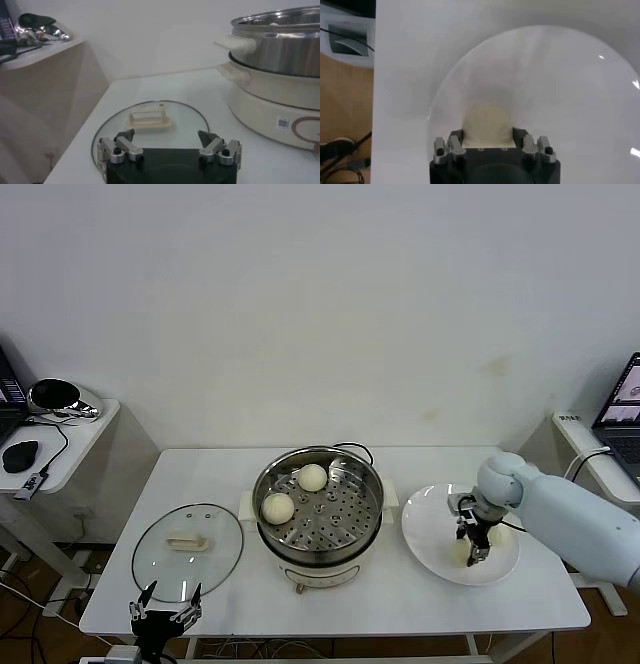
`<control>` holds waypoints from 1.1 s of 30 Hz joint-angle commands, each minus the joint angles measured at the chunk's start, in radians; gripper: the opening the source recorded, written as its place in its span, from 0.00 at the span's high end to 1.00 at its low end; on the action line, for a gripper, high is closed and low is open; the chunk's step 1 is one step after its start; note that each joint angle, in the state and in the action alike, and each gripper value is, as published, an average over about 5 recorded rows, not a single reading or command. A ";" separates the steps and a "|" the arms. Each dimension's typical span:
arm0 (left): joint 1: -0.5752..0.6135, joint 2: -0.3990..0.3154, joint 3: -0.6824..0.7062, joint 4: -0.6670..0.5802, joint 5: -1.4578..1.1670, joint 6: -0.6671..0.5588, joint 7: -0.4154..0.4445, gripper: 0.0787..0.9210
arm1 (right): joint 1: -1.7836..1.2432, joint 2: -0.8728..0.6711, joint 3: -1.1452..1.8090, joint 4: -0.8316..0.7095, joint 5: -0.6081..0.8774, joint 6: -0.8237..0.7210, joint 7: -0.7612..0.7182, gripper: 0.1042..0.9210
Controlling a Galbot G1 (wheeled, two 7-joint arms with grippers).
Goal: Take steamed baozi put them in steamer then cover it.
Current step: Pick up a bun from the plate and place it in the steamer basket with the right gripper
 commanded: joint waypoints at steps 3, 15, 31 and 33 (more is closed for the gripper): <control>-0.021 0.004 0.007 0.010 -0.005 0.001 0.001 0.12 | 0.156 -0.030 -0.030 0.056 0.091 -0.013 -0.019 0.40; -0.053 0.015 -0.009 0.008 -0.036 0.000 -0.005 0.12 | 0.659 0.159 -0.235 0.031 0.293 -0.006 -0.092 0.40; -0.036 -0.002 -0.042 -0.028 -0.056 -0.002 -0.016 0.12 | 0.631 0.496 -0.244 -0.202 0.434 0.781 -0.131 0.40; -0.034 -0.005 -0.044 -0.029 -0.056 -0.002 -0.017 0.12 | 0.613 0.510 -0.248 -0.165 0.385 0.809 -0.125 0.40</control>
